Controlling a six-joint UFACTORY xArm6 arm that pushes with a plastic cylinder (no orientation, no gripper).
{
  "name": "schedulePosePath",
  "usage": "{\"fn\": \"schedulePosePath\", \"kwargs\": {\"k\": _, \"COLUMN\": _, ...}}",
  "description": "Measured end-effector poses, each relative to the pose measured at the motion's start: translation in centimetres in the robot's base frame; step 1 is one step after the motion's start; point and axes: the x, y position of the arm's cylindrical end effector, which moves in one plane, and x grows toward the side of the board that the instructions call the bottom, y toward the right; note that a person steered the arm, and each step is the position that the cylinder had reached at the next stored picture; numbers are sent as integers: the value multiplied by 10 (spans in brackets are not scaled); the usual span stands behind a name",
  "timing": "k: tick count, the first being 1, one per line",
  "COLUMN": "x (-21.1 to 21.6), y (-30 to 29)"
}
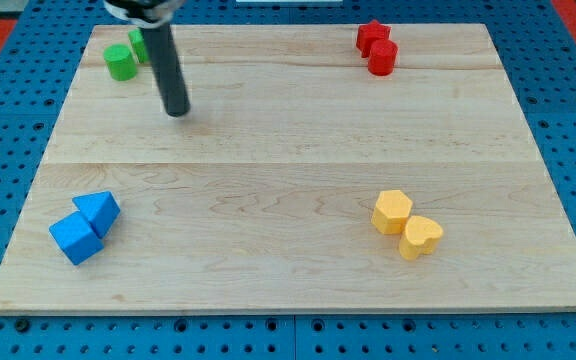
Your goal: Move the blue blocks to the bottom of the green blocks
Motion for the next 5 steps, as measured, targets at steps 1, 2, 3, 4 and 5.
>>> {"fn": "schedulePosePath", "kwargs": {"k": 1, "x": 59, "y": 27}}
{"fn": "schedulePosePath", "kwargs": {"k": 2, "x": 179, "y": 30}}
{"fn": "schedulePosePath", "kwargs": {"k": 3, "x": 211, "y": -38}}
{"fn": "schedulePosePath", "kwargs": {"k": 4, "x": 212, "y": -78}}
{"fn": "schedulePosePath", "kwargs": {"k": 5, "x": 171, "y": -86}}
